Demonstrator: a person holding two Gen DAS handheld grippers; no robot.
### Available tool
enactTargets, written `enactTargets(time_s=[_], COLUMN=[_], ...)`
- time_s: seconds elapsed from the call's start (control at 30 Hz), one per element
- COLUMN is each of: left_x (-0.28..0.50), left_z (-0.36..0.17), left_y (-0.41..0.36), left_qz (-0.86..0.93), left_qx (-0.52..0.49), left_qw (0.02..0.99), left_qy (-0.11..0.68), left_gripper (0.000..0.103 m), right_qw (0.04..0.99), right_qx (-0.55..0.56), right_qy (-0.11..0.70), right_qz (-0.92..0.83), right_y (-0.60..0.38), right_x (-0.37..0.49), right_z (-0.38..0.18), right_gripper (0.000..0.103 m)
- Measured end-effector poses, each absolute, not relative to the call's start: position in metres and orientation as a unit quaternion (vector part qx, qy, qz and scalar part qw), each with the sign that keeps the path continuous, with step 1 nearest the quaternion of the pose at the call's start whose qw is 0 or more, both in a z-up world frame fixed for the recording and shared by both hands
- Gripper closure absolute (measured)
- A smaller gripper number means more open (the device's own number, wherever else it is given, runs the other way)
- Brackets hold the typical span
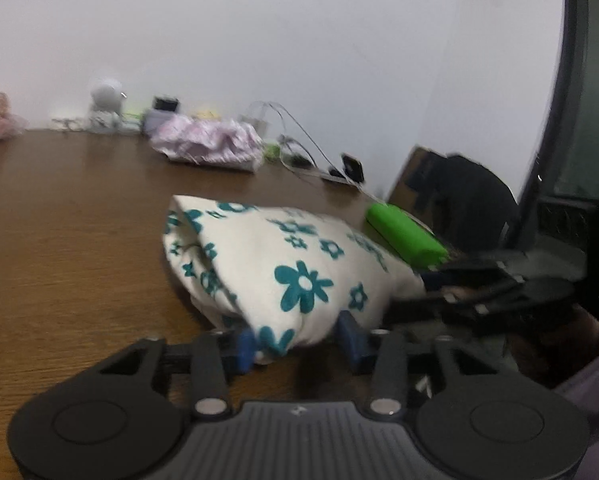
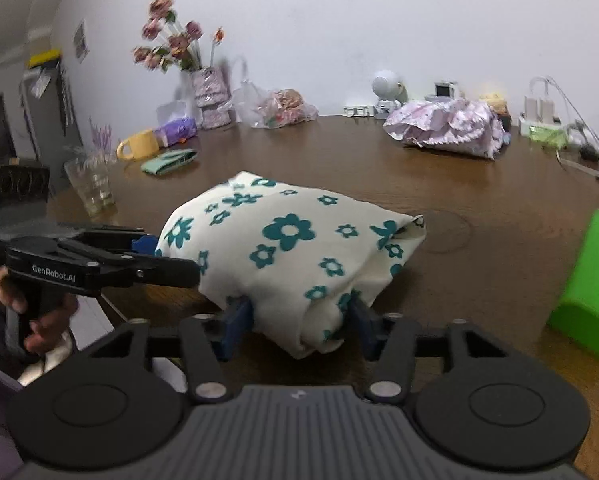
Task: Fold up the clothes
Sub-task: 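Grasp the folded bundle edge with both grippers side by side, then lift the flowered bundle with both grippers and carry it beside the pink pile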
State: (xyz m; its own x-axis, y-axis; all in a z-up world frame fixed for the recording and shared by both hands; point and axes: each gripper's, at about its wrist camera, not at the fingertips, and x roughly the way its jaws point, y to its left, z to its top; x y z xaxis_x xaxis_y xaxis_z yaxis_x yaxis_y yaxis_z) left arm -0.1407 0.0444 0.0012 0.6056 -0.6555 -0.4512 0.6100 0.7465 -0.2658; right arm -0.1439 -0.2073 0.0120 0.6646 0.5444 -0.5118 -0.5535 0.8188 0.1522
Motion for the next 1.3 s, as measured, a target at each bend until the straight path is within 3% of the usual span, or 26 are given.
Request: enactTargets(time_s=[0.13, 0.3, 0.4, 0.47, 0.5, 0.53, 0.7, 0.77, 0.8, 0.83, 0.87, 0.97, 1.1, 1.17, 1.3], left_x=[-0.138, -0.135, -0.139, -0.145, -0.148, -0.150, -0.138, -0.122, -0.114, -0.111, -0.110, -0.115, -0.128, -0.132, -0.124], left_z=[0.006, 0.004, 0.006, 0.014, 0.020, 0.025, 0.042, 0.037, 0.033, 0.029, 0.025, 0.020, 0.022, 0.020, 0.013], left_y=[0.058, 0.074, 0.078, 0.086, 0.092, 0.097, 0.091, 0.074, 0.066, 0.057, 0.048, 0.050, 0.076, 0.076, 0.052], left_qz=[-0.395, -0.402, -0.399, -0.404, -0.408, -0.412, -0.348, -0.315, -0.309, -0.301, -0.291, -0.284, -0.284, -0.288, -0.270], left_qx=[-0.014, 0.005, -0.003, -0.024, -0.040, -0.057, -0.139, -0.163, -0.168, -0.152, -0.127, -0.127, -0.166, -0.139, -0.050], left_qw=[0.879, 0.872, 0.871, 0.875, 0.876, 0.878, 0.905, 0.905, 0.901, 0.902, 0.906, 0.908, 0.912, 0.917, 0.918], left_qy=[0.268, 0.280, 0.287, 0.267, 0.252, 0.237, 0.201, 0.233, 0.255, 0.268, 0.280, 0.280, 0.244, 0.238, 0.285], left_gripper=[0.089, 0.095, 0.084, 0.065, 0.050, 0.039, 0.023, 0.027, 0.038, 0.059, 0.065, 0.060, 0.009, 0.008, 0.009], right_qw=[0.893, 0.886, 0.889, 0.892, 0.893, 0.897, 0.918, 0.917, 0.917, 0.919, 0.922, 0.931, 0.932, 0.927, 0.915], right_qx=[0.000, -0.007, -0.011, -0.012, -0.013, -0.009, 0.043, 0.068, 0.061, 0.046, 0.033, 0.031, 0.039, 0.042, 0.067], right_qy=[0.288, 0.284, 0.285, 0.277, 0.272, 0.264, 0.235, 0.239, 0.243, 0.247, 0.244, 0.226, 0.216, 0.232, 0.270], right_qz=[0.346, 0.366, 0.360, 0.358, 0.357, 0.356, 0.316, 0.312, 0.310, 0.305, 0.299, 0.284, 0.288, 0.291, 0.292], right_y=[-0.220, -0.233, -0.231, -0.231, -0.232, -0.234, -0.240, -0.232, -0.224, -0.215, -0.209, -0.209, -0.228, -0.233, -0.235], right_x=[-0.129, -0.124, -0.130, -0.137, -0.140, -0.144, -0.138, -0.129, -0.126, -0.124, -0.123, -0.130, -0.144, -0.142, -0.126], right_z=[0.013, 0.017, 0.016, 0.023, 0.027, 0.031, 0.046, 0.042, 0.038, 0.033, 0.028, 0.024, 0.026, 0.023, 0.021], right_gripper=[0.078, 0.079, 0.070, 0.062, 0.054, 0.052, 0.053, 0.053, 0.053, 0.053, 0.052, 0.042, 0.016, 0.011, 0.014])
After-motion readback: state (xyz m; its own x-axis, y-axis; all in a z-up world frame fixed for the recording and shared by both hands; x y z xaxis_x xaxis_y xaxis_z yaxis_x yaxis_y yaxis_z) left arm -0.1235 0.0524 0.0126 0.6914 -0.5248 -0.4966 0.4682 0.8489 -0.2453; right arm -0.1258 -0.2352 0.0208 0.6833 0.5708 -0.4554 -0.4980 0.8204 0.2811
